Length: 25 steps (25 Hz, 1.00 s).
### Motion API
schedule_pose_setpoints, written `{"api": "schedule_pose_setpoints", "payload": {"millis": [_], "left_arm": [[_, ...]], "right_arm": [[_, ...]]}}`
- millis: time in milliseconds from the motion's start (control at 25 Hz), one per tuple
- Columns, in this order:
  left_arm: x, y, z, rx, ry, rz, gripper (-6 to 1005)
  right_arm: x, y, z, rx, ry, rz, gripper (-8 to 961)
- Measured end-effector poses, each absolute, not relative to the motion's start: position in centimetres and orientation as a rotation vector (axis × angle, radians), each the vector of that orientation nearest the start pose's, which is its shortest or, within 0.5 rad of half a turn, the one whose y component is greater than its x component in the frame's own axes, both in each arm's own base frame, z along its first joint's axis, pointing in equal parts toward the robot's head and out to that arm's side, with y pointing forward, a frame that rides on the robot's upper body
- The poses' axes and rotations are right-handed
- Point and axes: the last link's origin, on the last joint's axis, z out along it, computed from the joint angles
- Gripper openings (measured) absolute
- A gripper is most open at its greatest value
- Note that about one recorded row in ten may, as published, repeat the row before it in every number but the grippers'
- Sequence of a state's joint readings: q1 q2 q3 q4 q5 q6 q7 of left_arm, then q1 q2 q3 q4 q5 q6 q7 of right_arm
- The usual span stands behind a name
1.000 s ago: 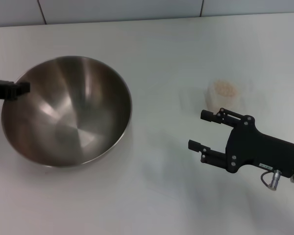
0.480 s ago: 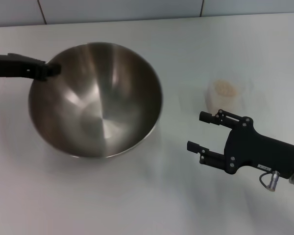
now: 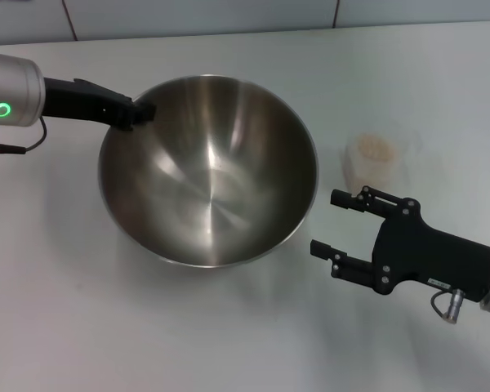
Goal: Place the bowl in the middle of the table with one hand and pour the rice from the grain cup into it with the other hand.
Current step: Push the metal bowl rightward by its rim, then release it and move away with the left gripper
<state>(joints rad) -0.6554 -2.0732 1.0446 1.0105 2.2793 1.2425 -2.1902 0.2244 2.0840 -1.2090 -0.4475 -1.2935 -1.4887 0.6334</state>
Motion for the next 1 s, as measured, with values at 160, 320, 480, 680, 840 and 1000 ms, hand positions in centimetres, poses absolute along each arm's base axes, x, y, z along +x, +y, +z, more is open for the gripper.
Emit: {"api": "schedule_pose_setpoints", "payload": {"millis": [160,320,480,680,840,1000], "left_arm": [[-20.3,40.9,0.7,-2.535,-0.942,-0.151,65],[-20.7,41.0,0.4,-2.522,-0.956,-0.148,68],[-21.0,41.0,0.3,-2.512,-0.964,-0.145,72],[-21.5,40.9,-0.2,-2.522,-0.938,-0.125,76],[-21.8,40.9,-0.4,-2.518,-0.946,-0.120,79],[-21.9,41.0,-0.4,-2.514,-0.925,-0.117,82]], "right_arm": [[29.5,24.3,-4.7,-2.488,0.178,0.875,703],[29.4,24.4,-4.7,-2.489,0.175,0.877,703],[29.3,24.5,-4.7,-2.490,0.167,0.880,703],[29.3,24.7,-4.7,-2.491,0.163,0.877,703],[29.3,24.8,-4.7,-2.491,0.162,0.875,703],[29.3,24.8,-4.7,-2.491,0.163,0.874,703]]}}
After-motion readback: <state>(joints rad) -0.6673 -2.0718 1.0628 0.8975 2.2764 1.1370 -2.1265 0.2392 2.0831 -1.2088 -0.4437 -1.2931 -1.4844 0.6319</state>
